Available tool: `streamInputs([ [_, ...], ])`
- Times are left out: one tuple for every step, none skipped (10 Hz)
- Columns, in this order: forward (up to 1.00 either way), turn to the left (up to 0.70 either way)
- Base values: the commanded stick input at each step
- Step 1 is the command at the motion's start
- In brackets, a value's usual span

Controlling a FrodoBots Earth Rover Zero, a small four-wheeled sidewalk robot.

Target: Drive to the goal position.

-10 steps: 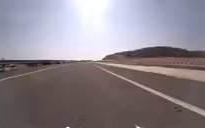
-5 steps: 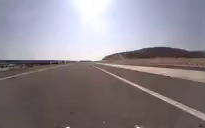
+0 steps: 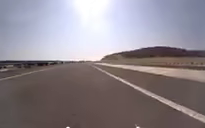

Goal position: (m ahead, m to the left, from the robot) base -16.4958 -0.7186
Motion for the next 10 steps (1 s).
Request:
streamInputs([
  [0.7, 0.0],
  [0.7, 0.0],
  [0.7, 0.0],
  [0.7, 0.0],
  [0.7, 0.0],
  [0.7, 0.11],
  [0.7, 0.23],
  [0.7, 0.0],
  [0.7, 0.0],
  [0.7, 0.0],
])
